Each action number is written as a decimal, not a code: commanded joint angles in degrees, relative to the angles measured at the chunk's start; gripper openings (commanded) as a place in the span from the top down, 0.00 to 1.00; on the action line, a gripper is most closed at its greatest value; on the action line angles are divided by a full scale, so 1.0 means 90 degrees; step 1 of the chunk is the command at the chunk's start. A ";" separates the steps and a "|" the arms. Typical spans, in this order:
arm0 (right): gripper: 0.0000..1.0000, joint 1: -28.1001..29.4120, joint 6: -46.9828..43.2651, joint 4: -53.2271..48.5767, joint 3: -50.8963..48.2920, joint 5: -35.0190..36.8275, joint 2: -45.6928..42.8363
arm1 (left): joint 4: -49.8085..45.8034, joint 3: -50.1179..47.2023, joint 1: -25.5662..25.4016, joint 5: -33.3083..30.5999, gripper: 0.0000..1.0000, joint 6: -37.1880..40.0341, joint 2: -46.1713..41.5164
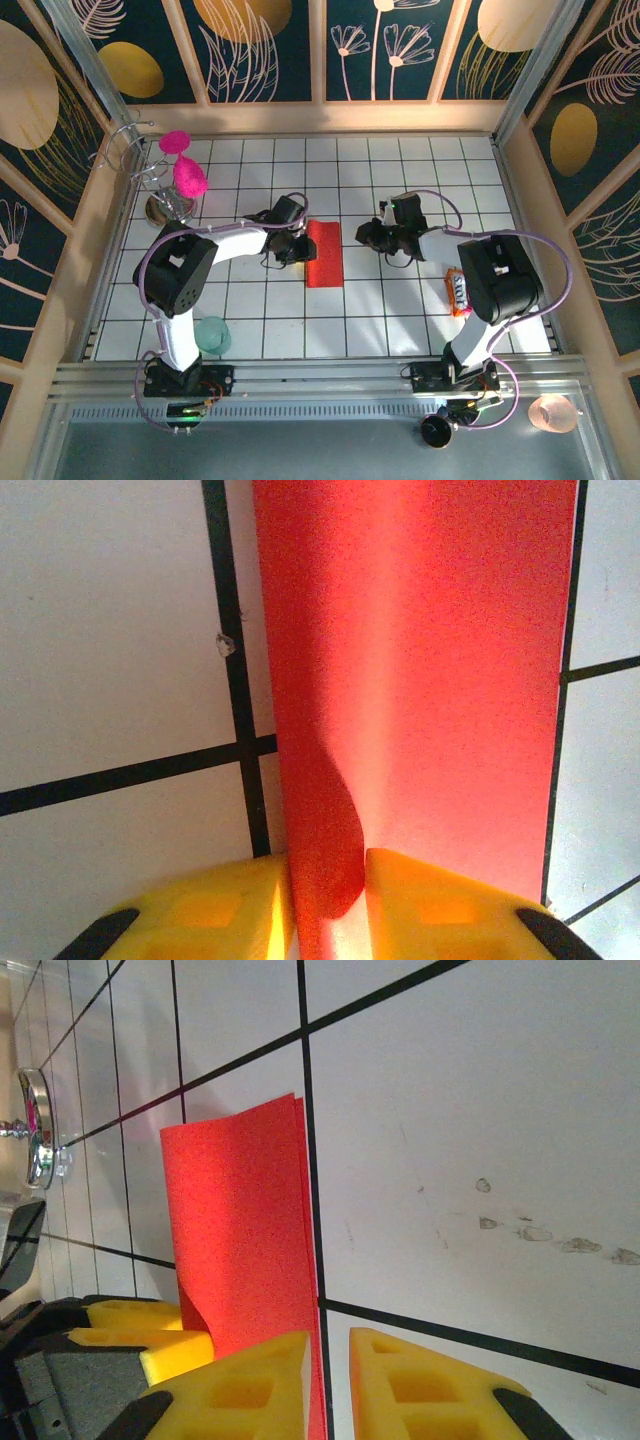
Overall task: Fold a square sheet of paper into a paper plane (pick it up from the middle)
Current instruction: First fold in half a square sheet of paper at the center of the table.
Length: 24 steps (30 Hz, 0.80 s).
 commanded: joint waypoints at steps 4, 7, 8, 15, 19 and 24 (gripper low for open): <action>0.82 -0.0018 -0.0064 0.0224 0.0120 -0.0307 0.0187 | -0.0366 -0.0107 -0.0036 -0.0526 0.72 0.0467 0.0644; 0.82 0.0007 -0.0039 0.0266 0.0130 -0.0367 0.0217 | -0.0404 -0.0058 -0.0029 -0.0567 0.72 0.0440 0.0687; 0.82 0.0022 -0.0037 0.0277 0.0125 -0.0377 0.0228 | -0.0392 -0.0057 -0.0031 -0.0558 0.72 0.0425 0.0699; 0.82 0.0079 0.0012 0.0341 0.0115 -0.0406 0.0271 | -0.0354 -0.0008 -0.0038 -0.0582 0.71 0.0313 0.0726; 0.82 0.0104 0.0022 0.0364 0.0113 -0.0426 0.0289 | -0.0331 -0.0018 -0.0034 -0.0558 0.72 0.0272 0.0749; 0.83 0.0126 0.0032 0.0376 0.0107 -0.0446 0.0309 | -0.0325 -0.0023 -0.0033 -0.0668 0.73 0.0168 0.0730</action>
